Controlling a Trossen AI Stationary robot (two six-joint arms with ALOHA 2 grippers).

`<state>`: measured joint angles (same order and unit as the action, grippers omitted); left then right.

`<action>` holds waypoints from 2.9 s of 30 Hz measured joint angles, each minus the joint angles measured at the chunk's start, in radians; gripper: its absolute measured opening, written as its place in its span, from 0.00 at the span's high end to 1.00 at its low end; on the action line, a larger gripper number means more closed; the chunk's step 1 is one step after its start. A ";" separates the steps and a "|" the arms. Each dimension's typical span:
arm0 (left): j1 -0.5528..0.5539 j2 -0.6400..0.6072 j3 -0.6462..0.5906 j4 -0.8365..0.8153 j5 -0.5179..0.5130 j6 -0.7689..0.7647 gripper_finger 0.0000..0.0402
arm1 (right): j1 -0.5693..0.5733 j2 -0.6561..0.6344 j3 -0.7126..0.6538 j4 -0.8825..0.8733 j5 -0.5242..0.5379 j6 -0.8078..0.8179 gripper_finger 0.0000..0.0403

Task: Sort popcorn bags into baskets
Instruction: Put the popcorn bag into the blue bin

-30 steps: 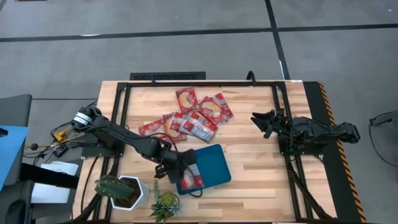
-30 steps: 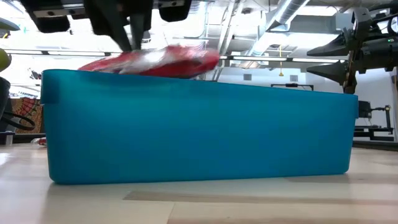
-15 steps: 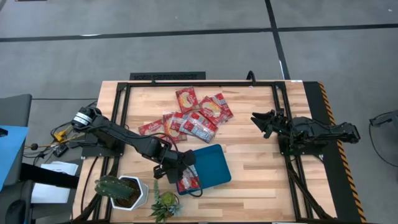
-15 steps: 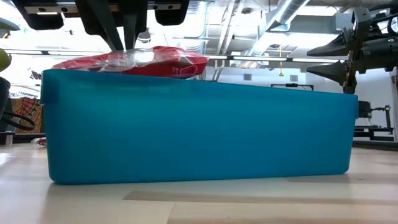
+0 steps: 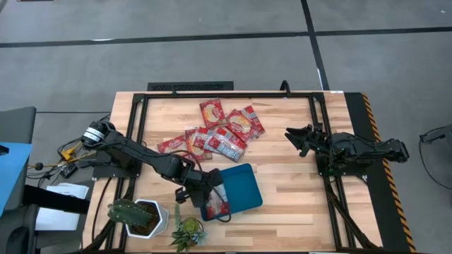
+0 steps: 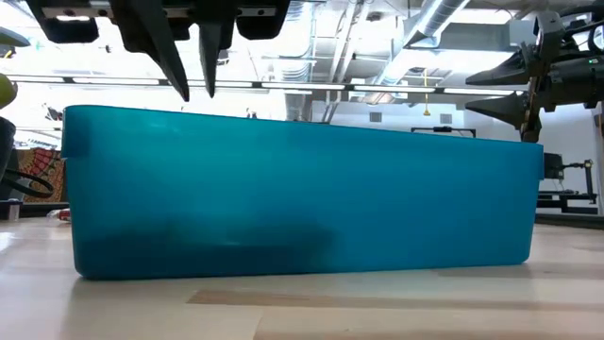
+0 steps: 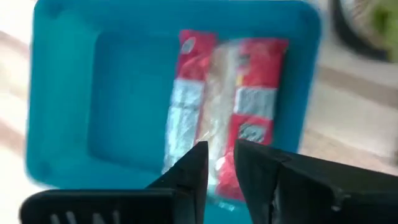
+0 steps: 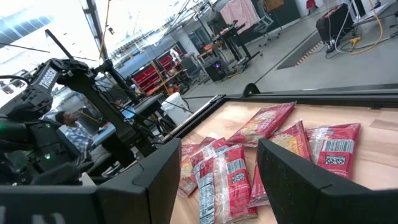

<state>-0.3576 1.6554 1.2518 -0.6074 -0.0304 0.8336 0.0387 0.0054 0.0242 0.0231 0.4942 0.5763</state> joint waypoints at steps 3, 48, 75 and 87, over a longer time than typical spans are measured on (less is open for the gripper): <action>0.009 -0.019 0.007 -0.003 -0.117 -0.080 0.79 | 0.000 0.000 0.000 0.000 0.000 0.000 0.42; 0.467 -0.357 -0.703 0.099 -0.181 -1.106 0.17 | -0.002 0.001 -0.001 0.000 0.004 -0.001 0.42; 0.519 -0.351 -0.692 0.060 -0.088 -1.119 0.97 | -0.002 0.001 -0.001 0.000 0.005 0.001 0.42; 0.510 -0.353 -0.414 -0.236 -0.087 -1.020 0.99 | -0.002 0.001 -0.001 0.000 0.005 0.000 0.42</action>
<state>0.1522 1.3022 0.8381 -0.8436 -0.1169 -0.1867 0.0364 0.0063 0.0235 0.0227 0.4995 0.5766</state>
